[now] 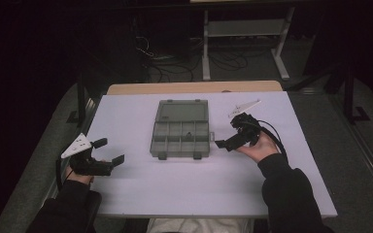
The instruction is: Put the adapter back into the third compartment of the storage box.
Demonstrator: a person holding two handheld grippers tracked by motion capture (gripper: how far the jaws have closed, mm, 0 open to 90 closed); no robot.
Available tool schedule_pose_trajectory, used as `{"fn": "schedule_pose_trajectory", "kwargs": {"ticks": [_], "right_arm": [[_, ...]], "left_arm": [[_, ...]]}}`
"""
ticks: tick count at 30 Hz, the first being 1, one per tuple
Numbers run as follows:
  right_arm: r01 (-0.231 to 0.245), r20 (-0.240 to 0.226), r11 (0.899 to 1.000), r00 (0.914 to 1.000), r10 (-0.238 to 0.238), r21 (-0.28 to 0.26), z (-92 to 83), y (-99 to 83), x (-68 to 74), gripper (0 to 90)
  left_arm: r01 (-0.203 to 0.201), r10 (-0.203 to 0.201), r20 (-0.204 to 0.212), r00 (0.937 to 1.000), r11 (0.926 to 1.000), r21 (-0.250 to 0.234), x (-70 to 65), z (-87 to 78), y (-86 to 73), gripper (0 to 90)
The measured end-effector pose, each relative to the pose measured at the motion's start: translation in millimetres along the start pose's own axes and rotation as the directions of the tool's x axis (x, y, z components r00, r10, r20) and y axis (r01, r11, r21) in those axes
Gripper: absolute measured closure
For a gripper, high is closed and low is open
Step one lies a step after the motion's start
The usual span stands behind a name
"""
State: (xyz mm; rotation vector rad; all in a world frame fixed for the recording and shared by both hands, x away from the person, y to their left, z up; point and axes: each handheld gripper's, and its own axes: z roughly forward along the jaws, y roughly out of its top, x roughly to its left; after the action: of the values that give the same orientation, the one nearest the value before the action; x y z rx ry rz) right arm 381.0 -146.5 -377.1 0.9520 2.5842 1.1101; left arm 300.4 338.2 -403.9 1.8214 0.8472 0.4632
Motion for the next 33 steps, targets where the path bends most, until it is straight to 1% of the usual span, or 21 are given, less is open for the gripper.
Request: {"fn": "schedule_pose_trajectory", "kwargs": {"ticks": [6, 13, 14, 16, 20, 25, 31, 33], "right_arm": [[-0.013, 0.010, 1.000, 0.9999, 0.014, -0.019, -9.5, -10.4, 0.3, 0.0], [-0.048, 0.021, 0.997, 0.9986, 0.049, -0.056, -23.2, -30.9, 1.3, 0.0], [-0.048, 0.021, 0.997, 0.9986, 0.049, -0.056, -23.2, -30.9, 1.3, 0.0], [-0.064, 0.027, 0.995, 0.9974, 0.067, -0.081, -29.8, -39.9, 0.0, 0.0], [-0.084, 0.049, 0.991, 0.9948, 0.089, -0.104, -36.7, -51.3, -1.5, 0.0], [-0.103, 0.060, 0.987, 0.9920, 0.111, -0.121, -44.0, -62.0, -3.4, 0.0], [-0.118, 0.079, 0.986, 0.9887, 0.127, -0.117, -50.5, -74.0, -3.8, 0.0], [-0.120, 0.085, 0.985, 0.9877, 0.131, -0.125, -52.9, -78.5, -3.8, 0.0]], "left_arm": [[-0.001, 0.001, 0.000, 1.0000, 1.0000, 0.000, 0.0, -0.1, 0.0, 0.0], [-0.001, 0.001, -0.002, 1.0000, 1.0000, 0.000, -0.4, -0.3, 0.1, 0.0], [-0.001, 0.001, -0.002, 1.0000, 1.0000, 0.000, -0.4, -0.3, 0.1, 0.0], [-0.001, 0.001, -0.004, 1.0000, 1.0000, 0.000, -0.4, -0.4, 0.1, 0.0], [0.000, 0.000, -0.005, 1.0000, 1.0000, 0.000, -0.2, -0.5, 0.0, 0.0], [-0.002, 0.002, -0.005, 1.0000, 1.0000, 0.001, -0.2, -0.6, 0.1, 0.0], [-0.001, 0.001, -0.005, 1.0000, 1.0000, -0.001, -0.4, -0.4, 0.1, 0.0], [-0.001, 0.001, -0.006, 1.0000, 1.0000, 0.000, -0.5, -0.5, 0.1, 0.0]]}}
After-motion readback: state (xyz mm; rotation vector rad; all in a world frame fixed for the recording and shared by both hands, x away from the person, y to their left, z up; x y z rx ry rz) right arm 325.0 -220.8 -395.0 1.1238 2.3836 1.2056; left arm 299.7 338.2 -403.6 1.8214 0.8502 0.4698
